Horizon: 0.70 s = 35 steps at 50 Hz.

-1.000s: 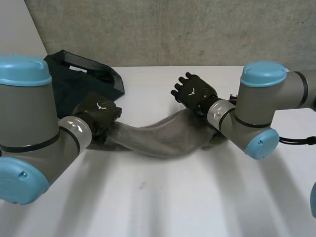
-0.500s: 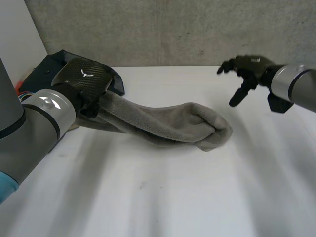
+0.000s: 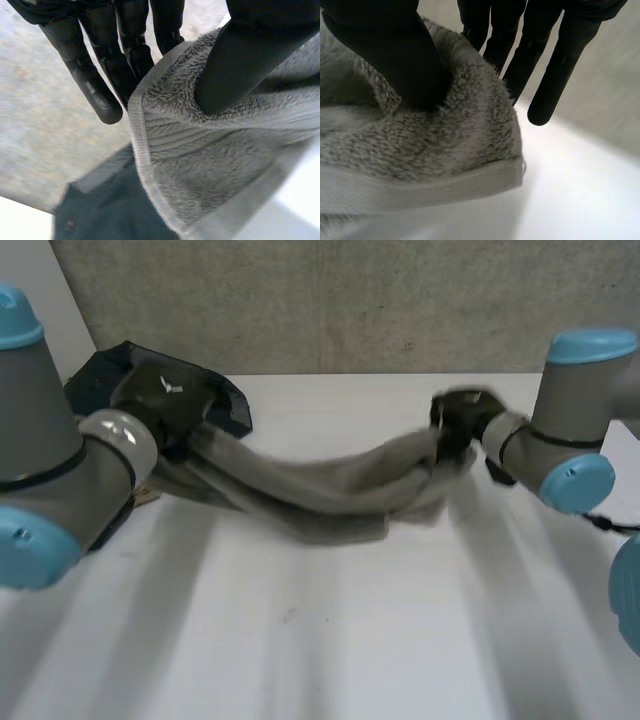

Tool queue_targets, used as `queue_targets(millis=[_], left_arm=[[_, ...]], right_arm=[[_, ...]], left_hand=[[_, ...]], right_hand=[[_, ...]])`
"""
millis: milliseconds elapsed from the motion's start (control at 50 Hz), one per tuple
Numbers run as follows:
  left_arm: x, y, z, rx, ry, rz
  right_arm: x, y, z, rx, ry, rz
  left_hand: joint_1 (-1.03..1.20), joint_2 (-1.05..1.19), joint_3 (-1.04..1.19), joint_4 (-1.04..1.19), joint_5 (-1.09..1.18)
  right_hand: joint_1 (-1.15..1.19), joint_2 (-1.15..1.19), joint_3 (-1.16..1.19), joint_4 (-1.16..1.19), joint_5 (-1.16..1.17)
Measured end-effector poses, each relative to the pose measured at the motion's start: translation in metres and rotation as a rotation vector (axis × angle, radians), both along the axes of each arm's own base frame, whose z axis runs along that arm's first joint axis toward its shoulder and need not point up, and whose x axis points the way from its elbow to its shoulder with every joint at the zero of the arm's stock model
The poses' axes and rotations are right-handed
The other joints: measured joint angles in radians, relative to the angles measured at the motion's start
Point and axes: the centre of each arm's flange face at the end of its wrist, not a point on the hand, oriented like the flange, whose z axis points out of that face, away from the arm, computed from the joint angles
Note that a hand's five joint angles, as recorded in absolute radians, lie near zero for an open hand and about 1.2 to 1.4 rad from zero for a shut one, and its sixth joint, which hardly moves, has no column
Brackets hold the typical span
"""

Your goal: Fold the laundry.

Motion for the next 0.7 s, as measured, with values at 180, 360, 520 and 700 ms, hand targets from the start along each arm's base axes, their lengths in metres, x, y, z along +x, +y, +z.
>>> queue_targets(millis=[180, 360, 520, 700], left_arm=[[-0.003, -0.073, 0.076, -0.413, 0.158, 0.049], [0.001, -0.096, 0.165, -0.813, 0.461, 0.03], [-0.007, -0.112, 0.084, -0.568, 0.42, 0.026], [-0.012, -0.1, -0.055, -0.183, 0.258, 0.019]], right_arm=[[-0.011, -0.035, 0.131, -0.682, -0.178, -0.171], [-0.02, -0.011, 0.214, -1.135, -0.358, -0.125], [-0.034, -0.025, 0.154, -0.892, -0.236, -0.071], [-0.046, -0.018, 0.027, -0.426, -0.042, -0.005]], left_hand=[[0.0, 0.001, 0.001, 0.0, 0.0], [0.0, 0.002, 0.001, 0.0, 0.0], [0.0, 0.002, 0.005, 0.0, 0.0], [0.0, 0.004, 0.005, 0.0, 0.0]], right_hand=[[0.019, 0.0, 0.0, 0.001, 0.0], [0.019, 0.0, 0.0, 0.001, 0.021], [0.019, 0.0, 0.0, 0.002, 0.021], [0.019, 0.0, 0.005, 0.006, 0.021]])
